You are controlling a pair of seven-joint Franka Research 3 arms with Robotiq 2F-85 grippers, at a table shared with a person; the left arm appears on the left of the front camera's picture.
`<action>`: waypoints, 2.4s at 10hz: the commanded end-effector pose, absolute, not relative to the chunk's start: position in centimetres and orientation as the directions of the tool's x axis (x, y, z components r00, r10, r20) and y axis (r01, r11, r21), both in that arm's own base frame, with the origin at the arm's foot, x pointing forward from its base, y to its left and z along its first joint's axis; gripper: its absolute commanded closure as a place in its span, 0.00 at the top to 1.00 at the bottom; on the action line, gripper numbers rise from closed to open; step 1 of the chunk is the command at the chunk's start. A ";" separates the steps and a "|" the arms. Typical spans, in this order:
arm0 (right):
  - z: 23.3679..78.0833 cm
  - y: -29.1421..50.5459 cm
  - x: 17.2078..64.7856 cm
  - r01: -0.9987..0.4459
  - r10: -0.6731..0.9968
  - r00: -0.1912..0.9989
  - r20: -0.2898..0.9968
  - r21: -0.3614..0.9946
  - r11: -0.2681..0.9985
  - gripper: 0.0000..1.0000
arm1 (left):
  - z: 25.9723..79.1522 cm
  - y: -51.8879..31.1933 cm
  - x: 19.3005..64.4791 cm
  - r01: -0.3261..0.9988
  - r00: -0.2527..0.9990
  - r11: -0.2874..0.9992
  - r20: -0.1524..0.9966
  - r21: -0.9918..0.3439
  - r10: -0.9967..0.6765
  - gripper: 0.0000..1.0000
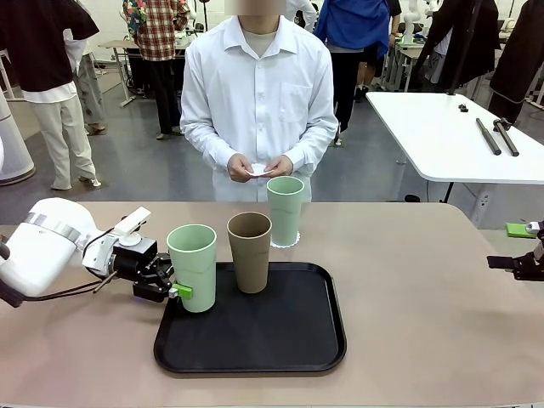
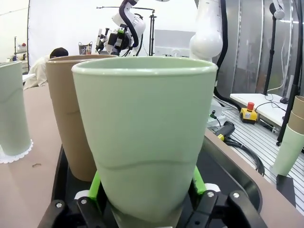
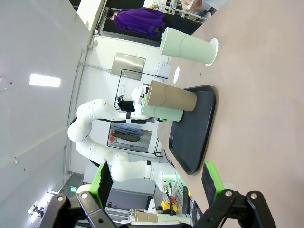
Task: Place coasters on the table and set cups on them.
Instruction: Take one Reusable plastic cup from the Flat Tray and place it on a coaster set by the human.
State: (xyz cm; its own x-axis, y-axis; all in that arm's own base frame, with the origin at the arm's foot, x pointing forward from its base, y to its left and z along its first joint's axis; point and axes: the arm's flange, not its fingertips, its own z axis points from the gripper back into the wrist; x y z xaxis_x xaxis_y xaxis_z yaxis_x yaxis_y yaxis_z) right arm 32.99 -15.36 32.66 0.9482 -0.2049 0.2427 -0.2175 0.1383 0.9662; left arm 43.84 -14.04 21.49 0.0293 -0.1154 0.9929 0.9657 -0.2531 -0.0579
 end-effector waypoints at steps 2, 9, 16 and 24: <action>32.8 -15.3 32.9 -0.221 -0.204 0.948 0.245 0.966 0.131 1.00 | 23.6 -12.9 41.4 0.970 0.067 -0.220 0.985 -0.102 -0.160 0.00; 32.8 -15.3 32.9 -0.221 -0.204 0.948 0.245 0.966 0.131 1.00 | 43.2 -10.6 43.3 0.995 0.101 0.005 0.981 -0.102 -0.166 0.00; 32.8 -15.3 32.9 -0.221 -0.204 0.948 0.245 0.966 0.131 1.00 | 42.8 -7.2 46.8 0.996 0.094 0.021 0.983 -0.092 -0.159 0.83; 32.8 -15.3 32.9 -0.221 -0.204 0.948 0.245 0.966 0.131 1.00 | 37.2 9.3 55.2 0.992 -0.016 0.122 0.989 0.034 -0.150 0.83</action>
State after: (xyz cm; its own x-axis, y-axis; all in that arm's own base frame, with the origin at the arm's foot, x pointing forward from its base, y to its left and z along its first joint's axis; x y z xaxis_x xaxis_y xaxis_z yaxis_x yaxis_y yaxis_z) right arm 32.99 -15.37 32.66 0.9482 -0.2050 0.2425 -0.2173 0.1382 0.9663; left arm 54.81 9.00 37.03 0.0307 -0.1327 0.9907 0.9856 0.1690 -0.0079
